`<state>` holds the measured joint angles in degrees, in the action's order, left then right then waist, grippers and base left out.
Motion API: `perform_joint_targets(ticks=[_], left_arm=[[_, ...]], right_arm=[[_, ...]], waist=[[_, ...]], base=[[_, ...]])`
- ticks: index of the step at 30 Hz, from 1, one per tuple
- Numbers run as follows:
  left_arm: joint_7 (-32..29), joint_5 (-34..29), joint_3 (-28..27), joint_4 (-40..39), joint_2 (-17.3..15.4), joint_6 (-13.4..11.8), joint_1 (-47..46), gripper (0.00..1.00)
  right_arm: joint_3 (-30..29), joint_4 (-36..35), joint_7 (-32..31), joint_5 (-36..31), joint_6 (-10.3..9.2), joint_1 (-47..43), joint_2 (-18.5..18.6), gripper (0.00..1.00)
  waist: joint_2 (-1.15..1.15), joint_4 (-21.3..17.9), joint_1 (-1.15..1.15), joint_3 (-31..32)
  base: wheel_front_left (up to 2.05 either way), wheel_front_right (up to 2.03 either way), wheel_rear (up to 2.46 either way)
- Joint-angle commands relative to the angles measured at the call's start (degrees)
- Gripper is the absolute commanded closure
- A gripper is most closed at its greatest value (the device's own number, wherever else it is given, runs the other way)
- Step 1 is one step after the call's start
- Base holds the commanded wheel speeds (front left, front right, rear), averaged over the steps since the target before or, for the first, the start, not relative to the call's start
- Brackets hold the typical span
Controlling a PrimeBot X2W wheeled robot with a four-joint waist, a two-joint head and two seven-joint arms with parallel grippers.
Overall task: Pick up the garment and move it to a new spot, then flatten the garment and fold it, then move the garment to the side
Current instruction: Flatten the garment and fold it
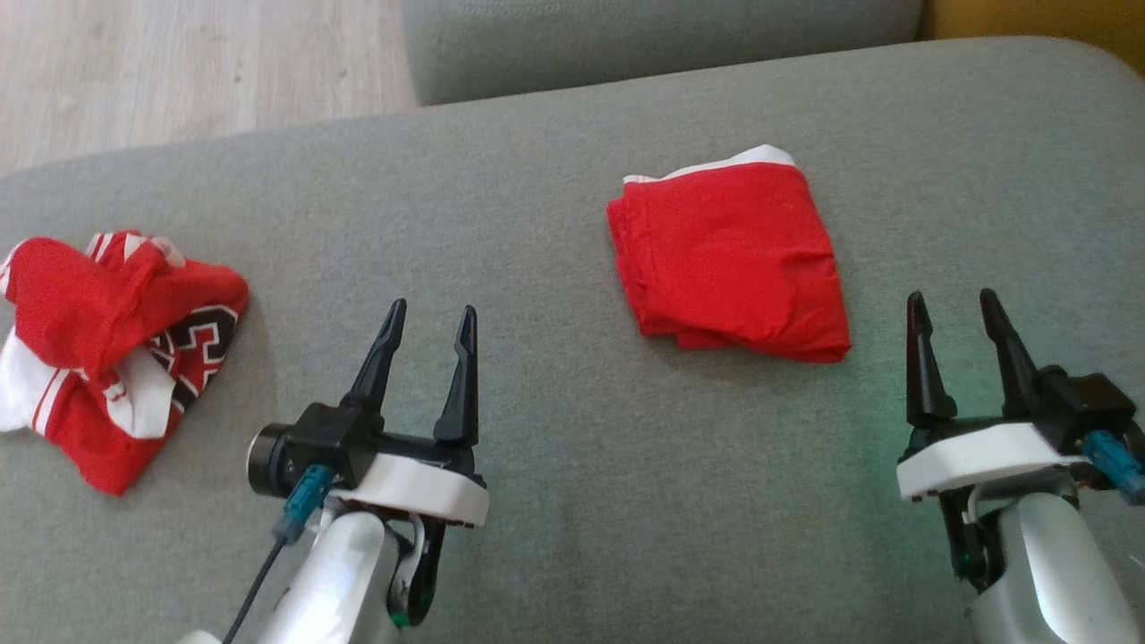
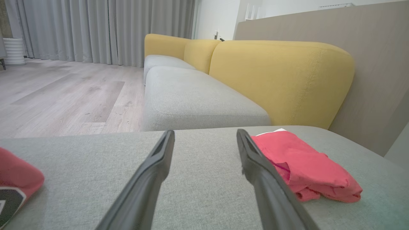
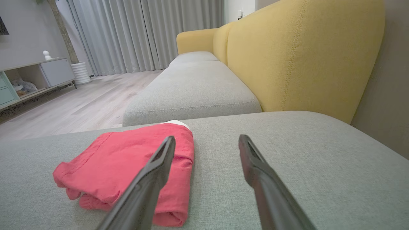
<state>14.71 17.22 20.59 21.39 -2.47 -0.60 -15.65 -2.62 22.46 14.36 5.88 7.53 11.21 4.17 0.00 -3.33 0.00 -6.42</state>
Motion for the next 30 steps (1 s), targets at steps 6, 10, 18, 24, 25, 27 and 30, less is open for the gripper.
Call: perform_joint_targets(ticks=[6,10,18,24,25,27,30], left_arm=[[0.3,-0.4,-0.9,-1.9,-0.4,-0.1,-3.1,0.0],[0.3,-0.3,-0.2,-2.0,-0.4,-0.3,-4.8,0.0],[0.3,0.7,1.9,-2.5,-0.4,-0.8,-7.6,0.0],[0.3,1.2,2.9,-2.6,-0.4,-1.3,-8.7,0.0],[0.3,1.2,3.0,-2.5,-0.4,-1.3,-8.9,0.0],[0.3,1.3,3.0,-2.3,-0.4,-1.5,-9.0,0.0],[0.3,1.1,2.6,-2.0,-0.4,-1.7,-8.9,0.0]], right_arm=[[1.1,-2.3,0.6,-0.3,-0.04,6.3,-0.5,1.0],[1.6,0.8,0.0,-0.9,-0.04,12.1,1.2,1.0],[2.0,14.0,-1.6,-2.0,-0.04,24.8,4.2,1.0],[2.3,26.3,-2.9,-3.9,-0.04,28.8,4.9,1.0],[2.7,28.1,-2.7,-4.1,-0.04,29.2,4.7,1.0],[3.7,30.5,-1.7,-4.5,-0.04,30.1,4.2,1.0],[5.5,31.4,-0.1,-4.5,-0.04,31.5,2.6,1.0]], waist=[[0.0,3.1,0.0,-4.5],[0.0,5.8,0.0,-8.1],[0.0,10.5,0.0,-13.8],[0.0,11.8,0.0,-14.9],[0.0,11.9,0.0,-14.9],[0.0,11.9,0.0,-14.5],[0.0,11.4,0.0,-13.6]], base=[[0.0,0.0,0.0],[0.0,0.0,0.0],[0.0,0.0,0.0],[0.0,0.0,0.0],[0.0,0.0,0.0],[0.0,0.0,0.0],[0.0,0.0,0.0]])
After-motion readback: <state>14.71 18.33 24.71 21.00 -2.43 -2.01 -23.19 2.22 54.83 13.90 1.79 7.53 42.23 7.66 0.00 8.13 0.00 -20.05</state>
